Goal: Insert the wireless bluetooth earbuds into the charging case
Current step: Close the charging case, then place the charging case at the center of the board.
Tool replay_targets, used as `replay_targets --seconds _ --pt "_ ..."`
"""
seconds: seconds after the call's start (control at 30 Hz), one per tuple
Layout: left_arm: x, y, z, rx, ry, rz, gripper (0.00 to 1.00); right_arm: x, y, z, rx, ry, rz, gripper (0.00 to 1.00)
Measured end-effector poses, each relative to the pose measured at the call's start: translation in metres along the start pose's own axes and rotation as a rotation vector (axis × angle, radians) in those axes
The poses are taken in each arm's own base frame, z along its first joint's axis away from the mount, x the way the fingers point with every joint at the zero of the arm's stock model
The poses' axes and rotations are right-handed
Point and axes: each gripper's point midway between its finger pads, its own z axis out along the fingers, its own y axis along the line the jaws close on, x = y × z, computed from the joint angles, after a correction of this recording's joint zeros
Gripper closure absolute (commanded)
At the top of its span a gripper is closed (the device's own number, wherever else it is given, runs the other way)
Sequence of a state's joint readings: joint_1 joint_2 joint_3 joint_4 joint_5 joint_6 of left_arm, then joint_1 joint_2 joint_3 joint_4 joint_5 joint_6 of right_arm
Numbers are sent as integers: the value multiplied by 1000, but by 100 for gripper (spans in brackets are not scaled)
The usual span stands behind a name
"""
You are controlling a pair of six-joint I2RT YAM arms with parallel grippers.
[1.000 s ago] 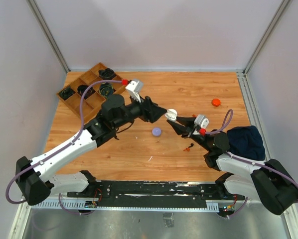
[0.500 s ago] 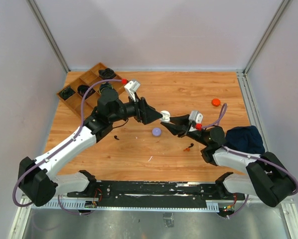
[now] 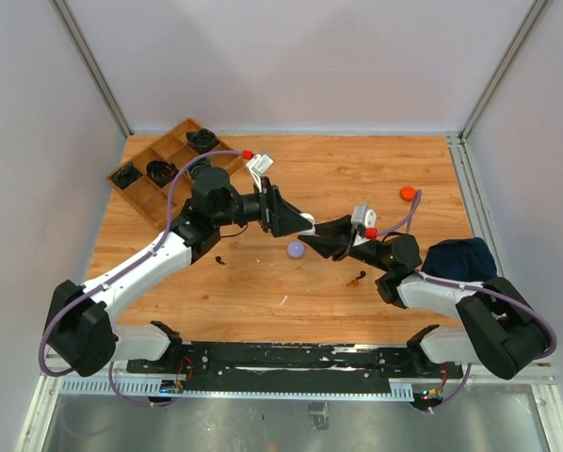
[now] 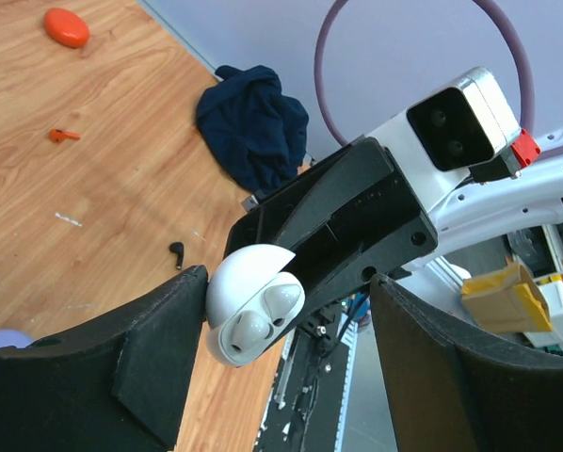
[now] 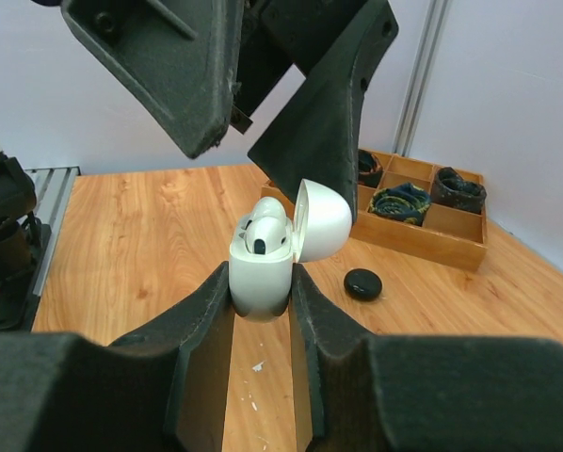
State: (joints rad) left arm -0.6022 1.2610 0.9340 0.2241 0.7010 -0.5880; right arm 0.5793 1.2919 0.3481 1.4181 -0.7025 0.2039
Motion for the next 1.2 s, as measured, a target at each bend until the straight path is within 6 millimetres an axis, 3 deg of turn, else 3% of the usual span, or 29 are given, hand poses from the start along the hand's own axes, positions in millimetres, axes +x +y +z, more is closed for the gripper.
replay_targets --seconds 0.63,1.07,1.2 --pt "6 -5 3 68 38 -19 29 -3 4 1 -29 -12 38 99" --pt "-7 -16 -5 104 0 34 28 6 9 -2 -47 18 83 99" --pt "-9 -10 -9 73 -10 32 27 13 7 -5 -36 44 110 99"
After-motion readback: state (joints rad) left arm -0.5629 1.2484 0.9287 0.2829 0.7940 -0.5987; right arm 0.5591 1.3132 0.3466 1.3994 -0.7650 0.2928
